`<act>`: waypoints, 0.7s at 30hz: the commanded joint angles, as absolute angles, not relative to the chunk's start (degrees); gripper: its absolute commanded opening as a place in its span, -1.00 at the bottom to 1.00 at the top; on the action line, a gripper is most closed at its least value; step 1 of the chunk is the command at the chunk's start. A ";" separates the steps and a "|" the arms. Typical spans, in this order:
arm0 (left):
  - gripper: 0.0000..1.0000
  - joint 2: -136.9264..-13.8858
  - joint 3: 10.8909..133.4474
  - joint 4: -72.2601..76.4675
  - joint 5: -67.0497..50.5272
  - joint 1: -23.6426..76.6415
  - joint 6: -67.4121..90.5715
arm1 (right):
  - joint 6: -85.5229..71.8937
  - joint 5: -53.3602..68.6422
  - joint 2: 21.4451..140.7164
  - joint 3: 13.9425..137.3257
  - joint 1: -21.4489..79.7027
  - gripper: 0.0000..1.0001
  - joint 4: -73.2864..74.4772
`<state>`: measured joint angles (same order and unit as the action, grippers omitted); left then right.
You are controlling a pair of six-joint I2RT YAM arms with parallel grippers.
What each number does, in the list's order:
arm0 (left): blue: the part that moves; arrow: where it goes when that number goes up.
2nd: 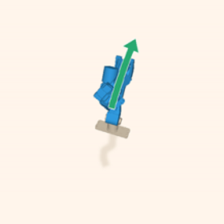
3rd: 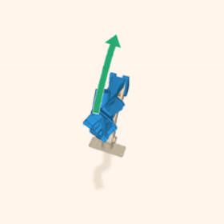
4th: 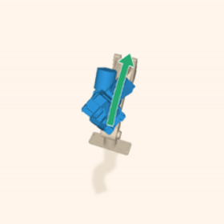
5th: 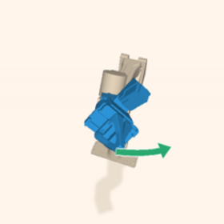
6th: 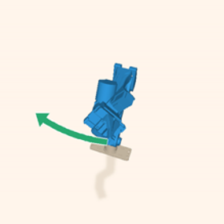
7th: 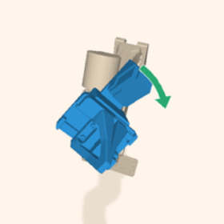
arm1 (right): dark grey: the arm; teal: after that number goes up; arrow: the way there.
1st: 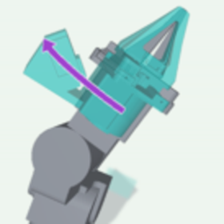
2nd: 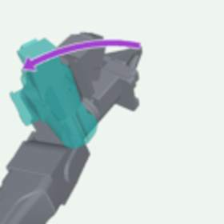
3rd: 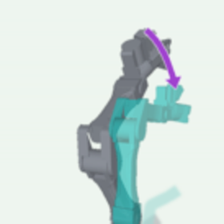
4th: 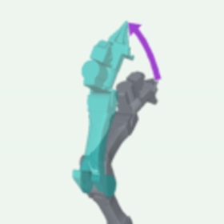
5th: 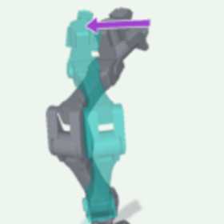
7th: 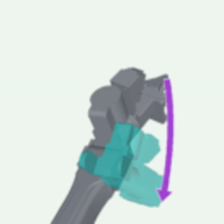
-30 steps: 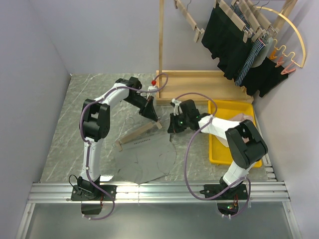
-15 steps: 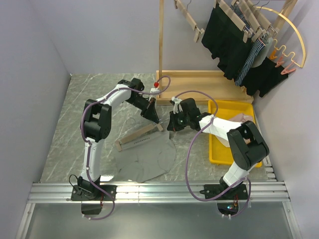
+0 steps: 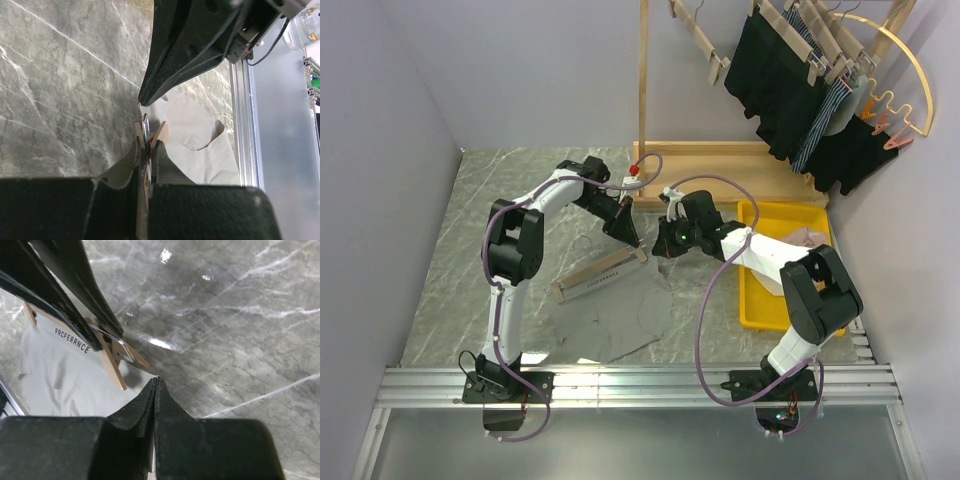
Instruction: Clip the underwear to the hanger
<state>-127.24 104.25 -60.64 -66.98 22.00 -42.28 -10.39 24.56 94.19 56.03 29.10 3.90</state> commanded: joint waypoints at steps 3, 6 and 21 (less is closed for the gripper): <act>-0.99 -126.47 104.85 -58.71 -66.18 22.32 -42.98 | -9.93 25.40 91.05 58.89 29.27 -1.00 3.69; -0.99 -126.30 104.50 -58.18 -66.01 22.32 -42.63 | -9.76 25.66 90.88 58.89 29.44 -1.00 3.95; -0.99 -127.35 105.73 -62.04 -66.71 22.76 -45.52 | -9.58 25.93 90.70 60.91 29.53 -1.00 4.57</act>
